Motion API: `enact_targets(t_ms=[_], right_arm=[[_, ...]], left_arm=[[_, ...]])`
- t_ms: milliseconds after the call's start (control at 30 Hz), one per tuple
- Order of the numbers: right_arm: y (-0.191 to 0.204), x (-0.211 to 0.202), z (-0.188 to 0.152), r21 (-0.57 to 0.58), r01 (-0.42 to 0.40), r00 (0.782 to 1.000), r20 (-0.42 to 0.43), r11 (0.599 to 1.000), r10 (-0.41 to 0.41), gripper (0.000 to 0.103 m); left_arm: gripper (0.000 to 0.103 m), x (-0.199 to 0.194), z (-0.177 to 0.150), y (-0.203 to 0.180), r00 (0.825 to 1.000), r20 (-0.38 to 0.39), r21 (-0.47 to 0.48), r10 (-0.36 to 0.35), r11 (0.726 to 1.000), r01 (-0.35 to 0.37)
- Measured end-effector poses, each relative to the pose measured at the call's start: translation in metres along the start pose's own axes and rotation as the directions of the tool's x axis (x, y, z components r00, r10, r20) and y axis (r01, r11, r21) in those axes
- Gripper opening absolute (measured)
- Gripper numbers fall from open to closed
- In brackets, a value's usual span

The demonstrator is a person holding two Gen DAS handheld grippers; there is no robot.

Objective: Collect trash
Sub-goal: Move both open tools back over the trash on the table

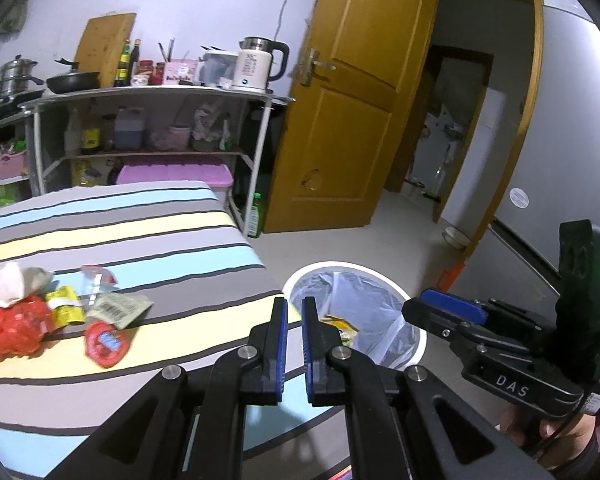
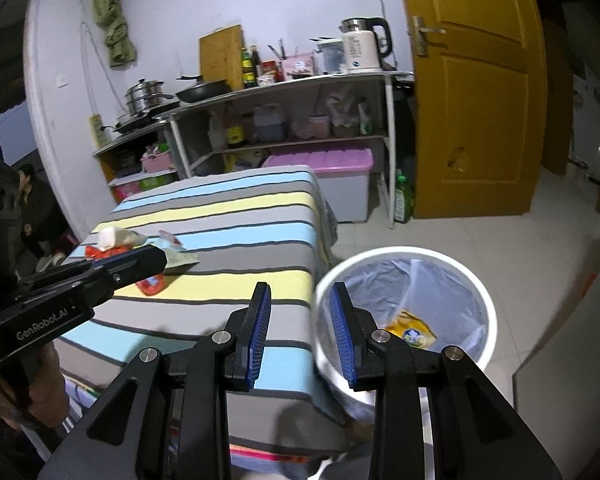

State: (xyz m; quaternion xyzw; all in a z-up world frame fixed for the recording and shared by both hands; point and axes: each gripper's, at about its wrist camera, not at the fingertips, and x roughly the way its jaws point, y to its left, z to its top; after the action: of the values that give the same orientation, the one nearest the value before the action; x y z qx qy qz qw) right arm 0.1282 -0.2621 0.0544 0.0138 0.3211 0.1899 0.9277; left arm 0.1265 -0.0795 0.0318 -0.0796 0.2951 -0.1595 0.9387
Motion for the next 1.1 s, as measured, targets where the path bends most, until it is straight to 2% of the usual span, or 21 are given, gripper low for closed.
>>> enact_targets(t_ms=[467,733,1000,1100], right_arm=[[0.05,0.006,0.002,-0.062,-0.103,0.995,-0.01,0.993,0.103,0.034],[0.07,0.019,-0.003,-0.087,-0.16,0.987,-0.042,0.983,0.157,0.036],[0.086,0.037,-0.004,-0.093,-0.215,0.975,-0.077,0.972,0.208,0.037],[0.094,0.047,-0.004,-0.095,-0.232,0.97,-0.093,0.968,0.223,0.043]], left_arm=[[0.006,-0.051,-0.011,0.044,0.991,0.043,-0.05,0.13,0.991,-0.128],[0.019,-0.067,-0.022,0.074,0.976,0.041,-0.096,0.212,0.974,-0.207],[0.021,-0.076,-0.034,0.103,0.961,0.028,-0.14,0.275,0.953,-0.268],[0.026,-0.078,-0.035,0.114,0.954,0.024,-0.158,0.3,0.943,-0.292]])
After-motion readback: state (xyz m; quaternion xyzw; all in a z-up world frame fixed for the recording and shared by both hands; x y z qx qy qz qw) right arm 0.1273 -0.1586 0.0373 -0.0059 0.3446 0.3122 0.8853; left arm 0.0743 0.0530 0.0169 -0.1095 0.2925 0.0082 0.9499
